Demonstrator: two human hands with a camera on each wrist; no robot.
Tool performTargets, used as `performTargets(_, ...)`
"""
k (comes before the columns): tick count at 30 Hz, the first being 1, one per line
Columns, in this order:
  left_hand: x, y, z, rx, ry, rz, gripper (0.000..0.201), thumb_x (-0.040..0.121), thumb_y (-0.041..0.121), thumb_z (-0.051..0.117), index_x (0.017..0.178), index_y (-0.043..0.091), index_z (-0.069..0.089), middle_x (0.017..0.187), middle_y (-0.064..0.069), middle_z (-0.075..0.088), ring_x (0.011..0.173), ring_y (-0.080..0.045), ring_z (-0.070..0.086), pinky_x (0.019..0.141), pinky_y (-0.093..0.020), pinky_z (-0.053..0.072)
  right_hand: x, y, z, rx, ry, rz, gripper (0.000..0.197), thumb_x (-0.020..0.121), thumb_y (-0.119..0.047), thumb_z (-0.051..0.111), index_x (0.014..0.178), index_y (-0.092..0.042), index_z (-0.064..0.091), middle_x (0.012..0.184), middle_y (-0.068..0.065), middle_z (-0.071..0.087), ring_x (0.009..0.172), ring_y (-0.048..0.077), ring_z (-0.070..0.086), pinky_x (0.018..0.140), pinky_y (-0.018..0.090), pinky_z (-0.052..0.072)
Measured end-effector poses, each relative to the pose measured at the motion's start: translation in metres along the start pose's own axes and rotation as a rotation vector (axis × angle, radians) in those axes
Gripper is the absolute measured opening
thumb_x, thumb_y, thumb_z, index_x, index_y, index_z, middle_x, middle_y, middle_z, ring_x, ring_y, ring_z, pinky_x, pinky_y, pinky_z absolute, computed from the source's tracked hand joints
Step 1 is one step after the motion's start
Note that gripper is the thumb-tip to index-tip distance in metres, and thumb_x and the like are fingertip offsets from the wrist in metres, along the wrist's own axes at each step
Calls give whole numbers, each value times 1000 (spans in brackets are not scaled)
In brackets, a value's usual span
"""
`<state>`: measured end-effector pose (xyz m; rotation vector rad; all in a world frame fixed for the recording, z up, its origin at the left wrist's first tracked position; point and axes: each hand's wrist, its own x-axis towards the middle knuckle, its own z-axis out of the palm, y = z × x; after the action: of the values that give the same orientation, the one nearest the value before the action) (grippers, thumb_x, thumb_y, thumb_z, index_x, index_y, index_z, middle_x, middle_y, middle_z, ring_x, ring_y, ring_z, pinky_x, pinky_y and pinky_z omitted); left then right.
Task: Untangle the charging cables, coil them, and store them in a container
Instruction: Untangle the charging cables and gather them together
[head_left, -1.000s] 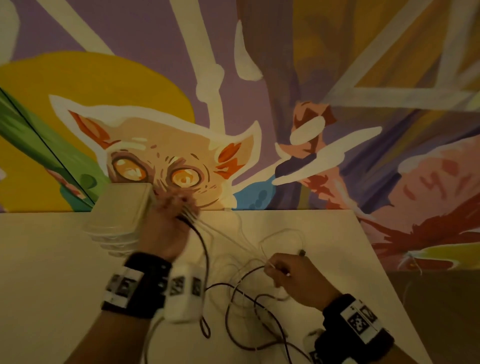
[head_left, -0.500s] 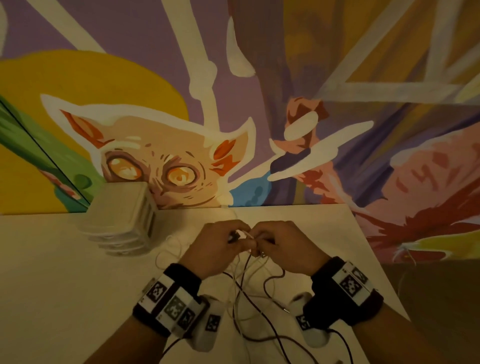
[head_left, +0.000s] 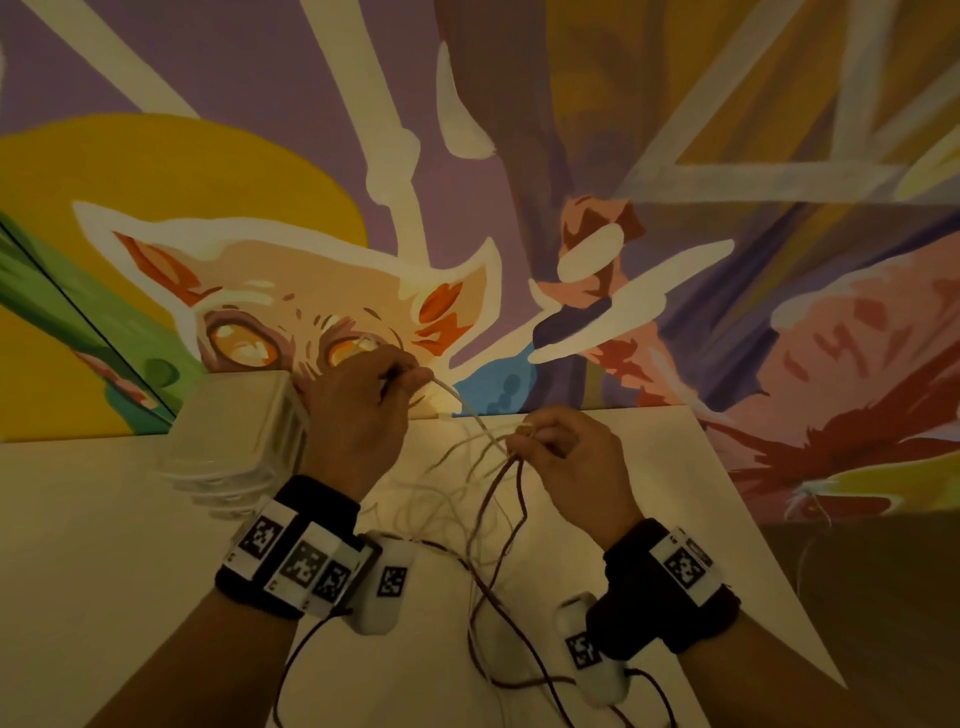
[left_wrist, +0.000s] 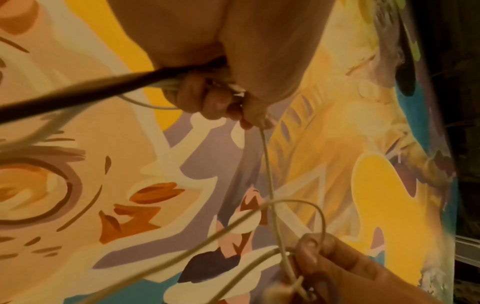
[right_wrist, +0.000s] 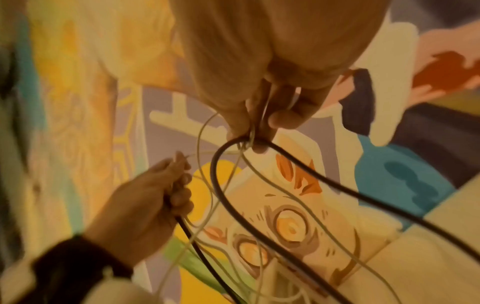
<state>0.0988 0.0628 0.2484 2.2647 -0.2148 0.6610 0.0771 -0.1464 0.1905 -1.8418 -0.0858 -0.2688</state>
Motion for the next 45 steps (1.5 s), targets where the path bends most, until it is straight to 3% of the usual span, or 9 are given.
performTargets(6, 9, -12, -14, 35, 76, -60, 13, 90, 16, 63, 81, 8, 68, 71, -3, 66, 63, 3, 55, 70, -31, 45, -6, -6, -18, 121, 115, -132, 18, 77, -1, 76, 73, -11, 62, 76, 9, 71, 73, 20, 71, 68, 27, 56)
performTargets(11, 21, -29, -34, 111, 121, -145, 19, 92, 22, 61, 89, 5, 69, 74, 0, 59, 69, -17, 52, 53, -3, 33, -4, 8, -34, 245, 240, 120, 26, 75, 16, 66, 70, -7, 55, 76, 12, 66, 63, 24, 67, 61, 32, 56)
performTargets(18, 21, -21, -35, 72, 26, -73, 14, 91, 16, 61, 81, 8, 66, 62, 8, 54, 57, -1, 49, 51, -4, 32, -3, 31, -53, -774, -761, 375, 22, 70, -28, 78, 85, -32, 61, 91, -9, 67, 83, 9, 63, 78, 31, 56)
performTargets(23, 25, -3, -31, 47, -32, -3, 17, 91, 17, 61, 76, 9, 63, 59, 13, 52, 58, 0, 50, 51, -6, 32, 14, -11, -18, -414, -218, -72, 14, 82, -16, 69, 89, -23, 60, 87, -6, 67, 81, 6, 62, 71, 16, 47)
performTargets(27, 35, 12, -30, -13, -44, 46, 16, 90, 17, 62, 78, 6, 64, 66, -6, 63, 57, -12, 50, 54, -8, 33, 40, -31, 29, -477, -448, -267, 45, 84, -22, 64, 123, -30, 43, 124, -2, 58, 111, 15, 54, 85, 29, 47)
performTargets(33, 67, 18, -64, -9, 209, 27, 19, 91, 29, 59, 85, 12, 66, 69, -4, 59, 63, -13, 51, 58, -27, 31, 33, 33, 49, -670, -580, -192, 12, 88, -26, 43, 98, -28, 50, 94, 5, 68, 85, 30, 63, 72, 45, 54)
performTargets(39, 93, -15, -104, 27, 510, -33, 39, 90, 48, 51, 93, 12, 67, 74, -4, 60, 69, -25, 59, 57, -35, 40, -6, 114, 9, -1145, -932, 438, 42, 99, -42, 31, 132, -21, 47, 139, 11, 48, 123, 29, 48, 101, 38, 40)
performTargets(42, 84, -20, -97, 84, 437, -34, 36, 92, 42, 53, 94, 8, 67, 68, 1, 55, 62, -15, 50, 58, -28, 31, -6, 108, -3, -1319, -944, 354, 46, 98, -43, 26, 140, -29, 40, 149, 10, 32, 135, 33, 31, 106, 47, 33)
performTargets(45, 66, -21, -81, 234, 144, -16, 25, 92, 30, 59, 85, 8, 66, 71, -3, 56, 65, -19, 47, 55, -29, 22, 11, 78, -9, -1256, -658, 237, 48, 98, -52, 23, 124, -24, 52, 135, 8, 46, 121, 32, 46, 95, 45, 41)
